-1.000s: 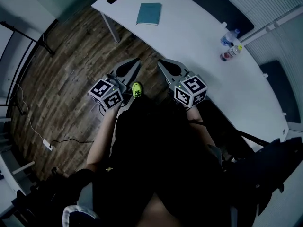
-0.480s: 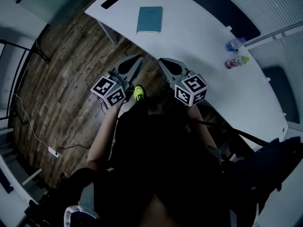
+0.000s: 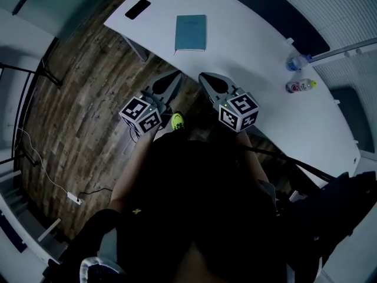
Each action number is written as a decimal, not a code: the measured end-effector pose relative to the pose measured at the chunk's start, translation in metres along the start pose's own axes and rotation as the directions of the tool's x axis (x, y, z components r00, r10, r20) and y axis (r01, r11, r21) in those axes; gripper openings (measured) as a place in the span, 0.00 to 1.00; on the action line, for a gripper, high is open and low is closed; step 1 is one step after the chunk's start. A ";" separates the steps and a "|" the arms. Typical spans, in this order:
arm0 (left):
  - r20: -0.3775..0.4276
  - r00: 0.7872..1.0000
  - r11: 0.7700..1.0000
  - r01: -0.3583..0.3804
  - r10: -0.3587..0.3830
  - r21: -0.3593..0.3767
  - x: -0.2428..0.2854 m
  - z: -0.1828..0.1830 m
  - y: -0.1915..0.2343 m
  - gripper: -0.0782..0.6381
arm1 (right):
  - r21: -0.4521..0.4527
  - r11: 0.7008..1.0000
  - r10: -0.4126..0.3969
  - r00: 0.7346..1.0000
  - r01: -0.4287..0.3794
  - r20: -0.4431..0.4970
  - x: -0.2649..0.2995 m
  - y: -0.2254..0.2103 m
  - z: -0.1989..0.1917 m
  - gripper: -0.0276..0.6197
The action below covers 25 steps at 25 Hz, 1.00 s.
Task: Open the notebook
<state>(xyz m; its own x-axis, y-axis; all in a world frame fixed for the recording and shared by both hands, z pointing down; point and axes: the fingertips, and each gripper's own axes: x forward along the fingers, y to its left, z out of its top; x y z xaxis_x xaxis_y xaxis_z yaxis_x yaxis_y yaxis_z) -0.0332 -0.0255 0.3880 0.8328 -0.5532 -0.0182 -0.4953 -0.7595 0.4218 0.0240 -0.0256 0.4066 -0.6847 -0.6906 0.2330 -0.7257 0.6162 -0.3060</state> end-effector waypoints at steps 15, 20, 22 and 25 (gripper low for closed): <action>-0.034 0.999 0.998 0.039 -0.041 -0.054 0.024 -0.008 0.051 0.09 | -0.006 0.997 -0.075 0.996 0.075 -0.038 0.050 -0.032 0.002 0.08; -0.043 0.998 0.999 0.035 -0.037 -0.036 0.037 -0.013 0.061 0.09 | -0.034 0.997 -0.073 0.995 0.071 -0.064 0.062 -0.050 -0.003 0.08; -0.050 0.998 0.999 0.033 -0.034 -0.023 0.043 -0.014 0.069 0.09 | -0.036 0.997 -0.064 0.995 0.062 -0.072 0.071 -0.058 -0.005 0.09; -0.068 0.997 0.999 0.041 -0.042 -0.019 0.053 -0.017 0.079 0.09 | -0.032 0.998 -0.058 0.994 0.056 -0.088 0.083 -0.069 -0.008 0.11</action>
<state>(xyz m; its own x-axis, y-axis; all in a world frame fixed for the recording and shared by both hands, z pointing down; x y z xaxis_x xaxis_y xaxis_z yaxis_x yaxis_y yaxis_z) -0.0245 -0.1090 0.4355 0.8680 -0.4959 0.0259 -0.4558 -0.7748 0.4381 0.0165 -0.1223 0.4542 -0.6444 -0.6896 0.3305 -0.7646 0.5885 -0.2628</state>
